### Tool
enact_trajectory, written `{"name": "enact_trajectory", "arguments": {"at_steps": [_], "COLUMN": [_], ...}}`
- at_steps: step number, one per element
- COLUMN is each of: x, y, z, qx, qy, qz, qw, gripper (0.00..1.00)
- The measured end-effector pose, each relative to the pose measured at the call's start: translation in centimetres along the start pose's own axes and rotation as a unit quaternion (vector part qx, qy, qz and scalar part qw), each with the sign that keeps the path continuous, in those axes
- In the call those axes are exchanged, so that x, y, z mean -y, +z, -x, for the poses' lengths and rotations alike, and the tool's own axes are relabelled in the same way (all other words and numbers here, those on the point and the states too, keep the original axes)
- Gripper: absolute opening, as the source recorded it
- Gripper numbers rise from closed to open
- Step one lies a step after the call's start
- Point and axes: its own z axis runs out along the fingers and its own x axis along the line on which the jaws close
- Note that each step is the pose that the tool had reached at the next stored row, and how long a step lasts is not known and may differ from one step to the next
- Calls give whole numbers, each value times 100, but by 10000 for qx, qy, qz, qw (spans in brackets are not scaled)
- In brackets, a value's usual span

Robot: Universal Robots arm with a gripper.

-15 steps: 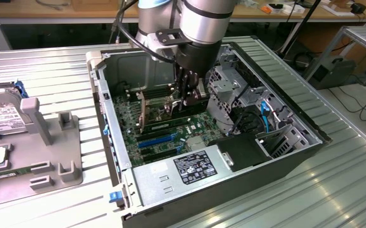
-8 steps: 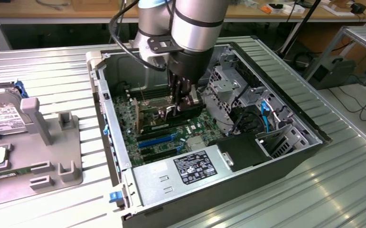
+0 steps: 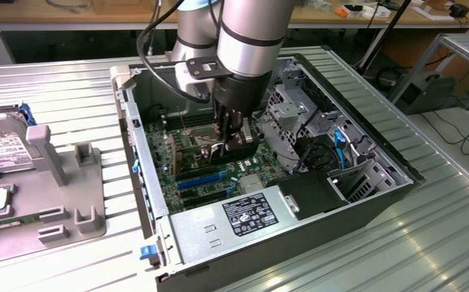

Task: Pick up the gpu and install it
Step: 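Insert the gpu into the slot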

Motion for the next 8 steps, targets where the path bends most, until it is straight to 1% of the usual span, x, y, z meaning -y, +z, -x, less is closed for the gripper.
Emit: {"name": "enact_trajectory", "arguments": {"at_steps": [8], "x": [-143], "y": [85], "z": [-7], "qx": [0], "qy": [0], "qz": [0], "qw": [10000], "gripper": [27]}}
